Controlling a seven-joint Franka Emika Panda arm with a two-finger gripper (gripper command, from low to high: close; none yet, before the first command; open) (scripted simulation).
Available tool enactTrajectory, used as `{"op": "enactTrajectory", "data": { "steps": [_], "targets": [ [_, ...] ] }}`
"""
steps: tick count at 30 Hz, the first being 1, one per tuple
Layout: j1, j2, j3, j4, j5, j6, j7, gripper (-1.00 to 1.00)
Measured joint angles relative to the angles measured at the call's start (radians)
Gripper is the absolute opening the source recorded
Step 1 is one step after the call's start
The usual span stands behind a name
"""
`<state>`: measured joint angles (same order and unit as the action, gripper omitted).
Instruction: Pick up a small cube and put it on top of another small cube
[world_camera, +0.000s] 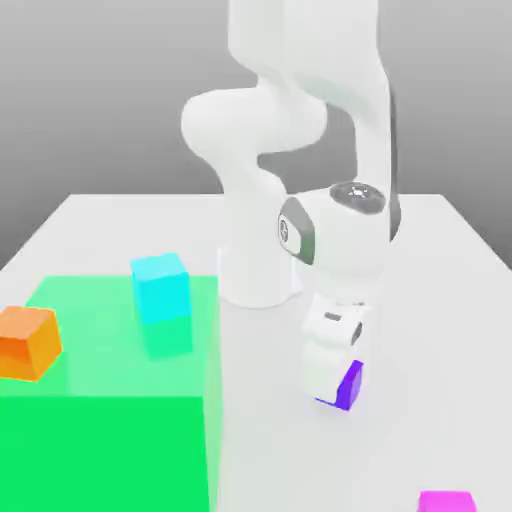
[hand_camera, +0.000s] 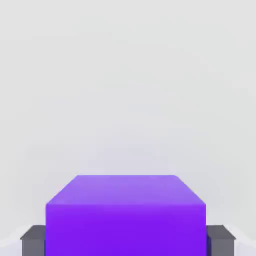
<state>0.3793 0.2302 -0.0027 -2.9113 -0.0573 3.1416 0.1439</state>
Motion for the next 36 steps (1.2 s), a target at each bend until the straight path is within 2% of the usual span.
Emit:
{"op": "enactTrajectory", "data": {
  "steps": [4, 9, 18, 36],
  "targets": [
    [0.0, -0.014, 0.0, -0.001, -0.003, -0.012, 0.004, -1.0],
    [-0.007, -0.115, 0.012, -0.011, -0.002, -0.098, 0.009, -1.0],
    [-0.011, -0.302, 0.021, -0.046, 0.057, -0.257, -0.037, -1.0],
    [-0.366, -0.613, -0.126, 0.415, -0.002, -1.023, 0.467, -1.0]
  ]
}}
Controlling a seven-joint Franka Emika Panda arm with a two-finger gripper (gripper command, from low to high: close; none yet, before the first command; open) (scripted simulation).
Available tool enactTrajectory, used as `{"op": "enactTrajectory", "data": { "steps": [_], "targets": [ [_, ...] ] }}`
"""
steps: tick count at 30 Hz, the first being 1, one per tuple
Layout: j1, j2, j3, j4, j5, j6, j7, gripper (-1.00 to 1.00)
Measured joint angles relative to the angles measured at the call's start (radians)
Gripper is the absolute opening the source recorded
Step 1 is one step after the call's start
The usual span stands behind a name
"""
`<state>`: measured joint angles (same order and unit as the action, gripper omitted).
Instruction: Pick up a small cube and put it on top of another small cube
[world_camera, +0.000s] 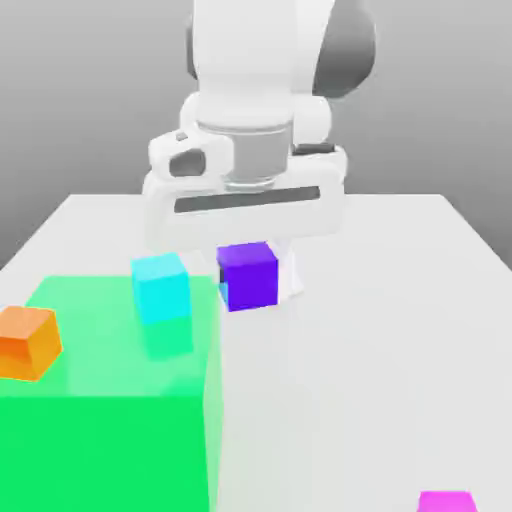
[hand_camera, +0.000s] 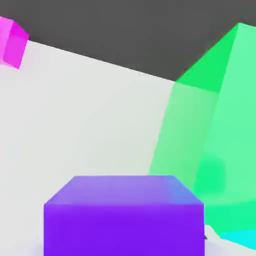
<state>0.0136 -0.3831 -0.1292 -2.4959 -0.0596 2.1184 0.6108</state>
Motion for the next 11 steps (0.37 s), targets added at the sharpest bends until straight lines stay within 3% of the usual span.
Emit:
{"op": "enactTrajectory", "data": {
  "steps": [3, 7, 8, 11],
  "targets": [
    [-0.066, -0.041, -0.026, 0.068, -0.007, -0.11, 0.076, -1.0],
    [-0.087, -0.005, -0.039, -0.006, -0.008, -0.001, 0.092, -1.0],
    [-0.089, 0.002, -0.04, -0.019, -0.008, 0.02, 0.092, 1.0],
    [-0.089, 0.002, -0.04, -0.019, -0.008, 0.02, 0.092, 1.0]
  ]
}}
